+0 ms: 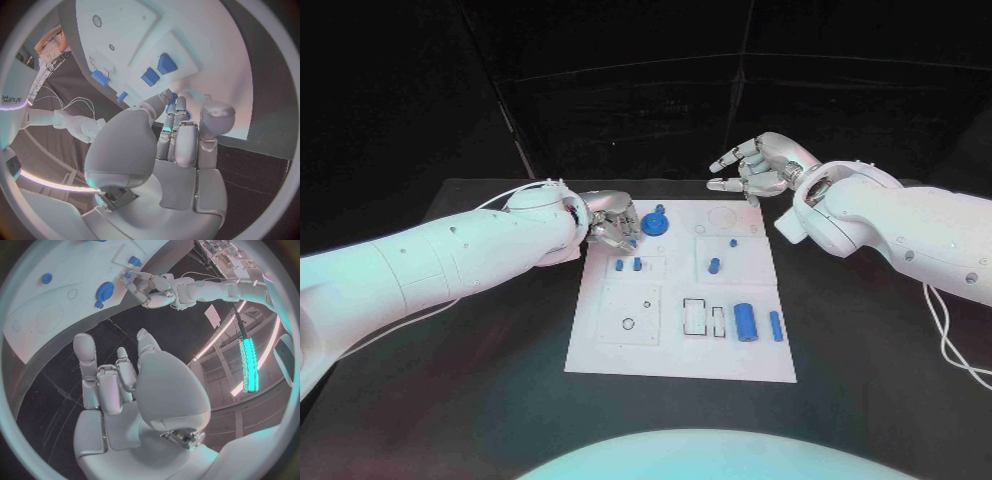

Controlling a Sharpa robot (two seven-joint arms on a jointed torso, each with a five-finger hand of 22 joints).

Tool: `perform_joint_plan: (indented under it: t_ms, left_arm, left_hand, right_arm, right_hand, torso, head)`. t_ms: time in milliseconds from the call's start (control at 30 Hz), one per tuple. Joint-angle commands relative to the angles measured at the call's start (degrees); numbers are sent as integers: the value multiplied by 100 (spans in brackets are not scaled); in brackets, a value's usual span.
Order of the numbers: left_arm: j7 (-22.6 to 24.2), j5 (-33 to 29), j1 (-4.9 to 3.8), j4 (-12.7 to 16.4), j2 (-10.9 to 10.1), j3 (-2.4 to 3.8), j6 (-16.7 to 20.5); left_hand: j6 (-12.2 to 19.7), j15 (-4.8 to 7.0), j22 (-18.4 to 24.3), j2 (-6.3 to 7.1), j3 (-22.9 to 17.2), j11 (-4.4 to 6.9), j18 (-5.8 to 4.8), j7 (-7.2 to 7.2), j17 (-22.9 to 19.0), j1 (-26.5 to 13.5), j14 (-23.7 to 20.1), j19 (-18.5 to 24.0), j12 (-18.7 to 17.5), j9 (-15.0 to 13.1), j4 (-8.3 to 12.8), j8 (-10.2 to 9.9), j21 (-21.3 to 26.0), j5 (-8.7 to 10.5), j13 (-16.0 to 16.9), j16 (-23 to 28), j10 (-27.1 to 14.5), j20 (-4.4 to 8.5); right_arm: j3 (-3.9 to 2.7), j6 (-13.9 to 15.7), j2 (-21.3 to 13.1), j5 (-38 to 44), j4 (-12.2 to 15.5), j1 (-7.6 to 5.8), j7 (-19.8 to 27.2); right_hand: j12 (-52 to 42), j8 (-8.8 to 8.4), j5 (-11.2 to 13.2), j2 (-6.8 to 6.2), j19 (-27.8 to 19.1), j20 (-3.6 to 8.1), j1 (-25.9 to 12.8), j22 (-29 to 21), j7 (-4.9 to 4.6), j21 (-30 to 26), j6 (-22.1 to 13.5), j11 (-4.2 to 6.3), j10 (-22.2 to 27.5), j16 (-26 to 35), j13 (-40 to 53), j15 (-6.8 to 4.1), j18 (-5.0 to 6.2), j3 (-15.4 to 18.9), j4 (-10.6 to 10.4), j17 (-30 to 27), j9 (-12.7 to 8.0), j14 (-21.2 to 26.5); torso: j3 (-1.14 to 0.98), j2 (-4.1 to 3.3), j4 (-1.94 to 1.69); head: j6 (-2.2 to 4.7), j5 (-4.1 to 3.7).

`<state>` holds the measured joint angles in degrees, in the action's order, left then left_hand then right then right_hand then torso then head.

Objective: Assemble the parts on the task board

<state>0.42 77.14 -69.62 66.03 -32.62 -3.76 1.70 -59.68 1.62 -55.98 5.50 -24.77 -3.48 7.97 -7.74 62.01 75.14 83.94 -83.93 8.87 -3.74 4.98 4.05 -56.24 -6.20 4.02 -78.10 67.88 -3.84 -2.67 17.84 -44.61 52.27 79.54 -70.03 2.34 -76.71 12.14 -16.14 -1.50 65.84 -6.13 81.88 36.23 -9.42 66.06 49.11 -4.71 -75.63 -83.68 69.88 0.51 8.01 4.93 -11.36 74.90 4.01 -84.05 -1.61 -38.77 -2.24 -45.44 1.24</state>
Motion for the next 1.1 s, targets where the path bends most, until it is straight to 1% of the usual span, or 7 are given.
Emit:
perform_joint_plan:
  t_ms: [33, 400, 733, 833, 933, 1000, 1100]
  left_arm:
    - [16, 30, -7, -10, 11, 2, -94]
    - [39, 30, -7, -10, 7, 2, -134]
    - [89, 29, -6, 23, -77, 2, 64]
    - [103, 29, -6, 25, -87, 3, 119]
    - [122, 14, -5, 29, -101, 3, 188]
    - [131, 4, -5, 38, -124, 4, 229]
    - [142, -43, -5, 59, -174, 5, 279]
  left_hand:
    - [37, -17, -11, 70, -36, -8, -93, 9, -15, -5, 125, 22, -36, 8, -3, -32, -29, 38, 0, -13, 5, -18]
    - [54, -28, -11, 110, -42, -23, -94, 7, -54, -35, 115, 30, -90, 5, -3, -39, -21, 39, -5, 2, -44, -24]
    - [410, -85, 15, 237, -38, -97, -93, 74, -106, -105, 97, 72, -243, 15, 7, -59, 36, 40, -17, 12, -314, -65]
    - [540, -114, 39, 259, -15, -134, -90, 105, -137, -114, 88, 86, -292, 14, 11, -58, 70, 42, -19, 21, -437, -87]
    - [622, -137, 114, 267, 17, -163, -74, 119, -181, -106, 75, 111, -333, 9, 21, -52, 156, 45, -20, 35, -558, -108]
    - [640, -143, 127, 268, 30, -171, -71, 118, -189, -102, 72, 116, -344, 8, 24, -50, 173, 45, -20, 37, -596, -115]
    - [642, -145, 137, 266, 33, -173, -69, 117, -194, -101, 71, 119, -346, 7, 25, -49, 183, 44, -20, 39, -605, -116]
  right_arm:
    - [-4, -18, -5, -13, 12, -10, 49]
    - [-4, -11, -9, -13, 17, -10, 54]
    - [-4, 6, -30, -13, 5, -10, 59]
    - [-4, 17, -29, -8, -9, -10, 26]
    - [-4, -3, -31, 55, -38, -11, -79]
    - [-4, -44, -35, 141, -60, -11, -187]
    - [-4, -161, -42, 375, -85, -11, -352]
  right_hand:
    - [-19, 30, -24, 41, -11, 8, -33, -6, -6, -40, -23, 23, 22, 31, -3, -52, 114, 20, 12, 126, 0, -295]
    - [-19, 30, -24, 41, -11, 8, -33, -6, -6, -40, -23, 23, 22, 31, -3, -52, 114, 20, 12, 126, 0, -295]
    - [181, 38, -27, 48, -84, 9, -24, -175, -9, -128, -50, 21, 247, 91, -290, -52, 140, 35, 33, 20, -5, -269]
    - [491, 51, -26, 58, -186, 11, -12, -387, -6, -252, -69, 23, 552, 194, -705, -53, 174, 47, 48, -147, -6, -223]
    - [1310, 88, -21, 78, -447, 15, 20, -909, 0, -576, -74, 38, 1261, 440, -1733, -67, 248, 59, 60, -511, -3, -117]
    - [2055, 117, -9, 100, -492, 28, 69, -1040, 11, -698, -74, 51, 1778, 599, -2612, -77, 264, 51, 67, -718, -1, -71]
    - [2715, 172, 109, 164, -457, 62, 300, -1105, 27, -792, -1, 74, 1954, 812, -3172, -102, 266, -77, 150, -986, 2, -30]
  torso:
    - [0, 1, -2]
    - [0, 3, -4]
    - [2, 1, -7]
    - [3, 0, -5]
    - [7, 1, -7]
    - [8, 0, -7]
    - [6, 2, -5]
  head:
    - [-3, -2]
    - [-13, -9]
    - [-10, -12]
    - [-4, -9]
    - [3, -15]
    - [5, -10]
    - [8, -8]
